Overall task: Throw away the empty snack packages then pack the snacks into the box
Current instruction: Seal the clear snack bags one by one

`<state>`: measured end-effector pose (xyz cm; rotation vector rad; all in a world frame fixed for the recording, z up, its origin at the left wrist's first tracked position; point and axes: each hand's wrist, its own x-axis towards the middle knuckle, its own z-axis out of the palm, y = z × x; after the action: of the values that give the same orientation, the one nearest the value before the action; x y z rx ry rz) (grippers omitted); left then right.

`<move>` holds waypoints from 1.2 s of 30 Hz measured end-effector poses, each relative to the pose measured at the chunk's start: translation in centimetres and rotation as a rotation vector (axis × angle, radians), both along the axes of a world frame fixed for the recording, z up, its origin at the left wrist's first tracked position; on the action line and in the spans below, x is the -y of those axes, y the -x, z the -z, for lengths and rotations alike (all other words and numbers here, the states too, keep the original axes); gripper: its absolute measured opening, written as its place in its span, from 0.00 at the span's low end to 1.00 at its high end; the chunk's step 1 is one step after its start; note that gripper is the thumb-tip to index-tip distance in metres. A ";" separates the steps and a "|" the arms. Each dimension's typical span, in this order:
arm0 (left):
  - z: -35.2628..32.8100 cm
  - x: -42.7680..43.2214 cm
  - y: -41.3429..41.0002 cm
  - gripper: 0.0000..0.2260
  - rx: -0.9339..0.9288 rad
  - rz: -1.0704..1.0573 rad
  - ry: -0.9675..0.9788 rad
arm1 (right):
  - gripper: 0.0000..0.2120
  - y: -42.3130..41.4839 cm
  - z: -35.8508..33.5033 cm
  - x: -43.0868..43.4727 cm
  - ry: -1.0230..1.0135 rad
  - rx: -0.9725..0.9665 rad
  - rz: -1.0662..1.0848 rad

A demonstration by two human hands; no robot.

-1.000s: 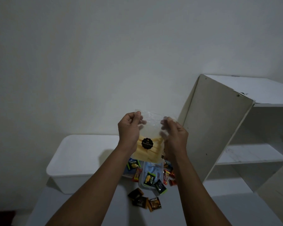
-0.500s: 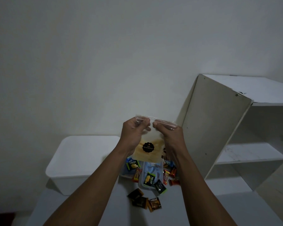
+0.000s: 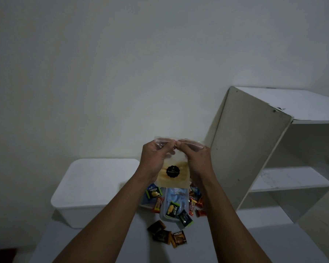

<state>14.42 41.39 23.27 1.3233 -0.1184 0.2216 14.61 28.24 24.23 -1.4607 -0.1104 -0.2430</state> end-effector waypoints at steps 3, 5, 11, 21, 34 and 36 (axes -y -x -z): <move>-0.2 0.3 -0.1 0.04 -0.008 -0.048 -0.010 | 0.07 -0.3 0.2 0.0 -0.037 -0.018 0.064; -0.4 0.5 -0.1 0.05 -0.009 -0.061 0.005 | 0.06 -0.4 0.1 0.0 -0.080 -0.014 0.112; -0.5 0.5 -0.1 0.07 -0.006 -0.126 0.077 | 0.04 -0.5 -0.2 0.9 -0.312 -0.050 0.200; -0.7 1.0 -0.3 0.14 0.007 -0.049 0.155 | 0.07 -0.7 -0.2 0.7 -0.532 -0.056 0.178; -1.3 -0.5 -0.5 0.08 -0.024 -0.178 0.191 | 0.07 0.2 0.3 1.5 -0.377 -0.055 0.056; -0.7 -1.2 -0.9 0.08 -0.059 -0.165 0.125 | 0.09 0.6 0.3 2.2 -0.179 -0.109 -0.033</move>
<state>15.32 42.57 23.96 1.2148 0.0544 0.3244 13.97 26.03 23.96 -1.2905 -0.0240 -0.1420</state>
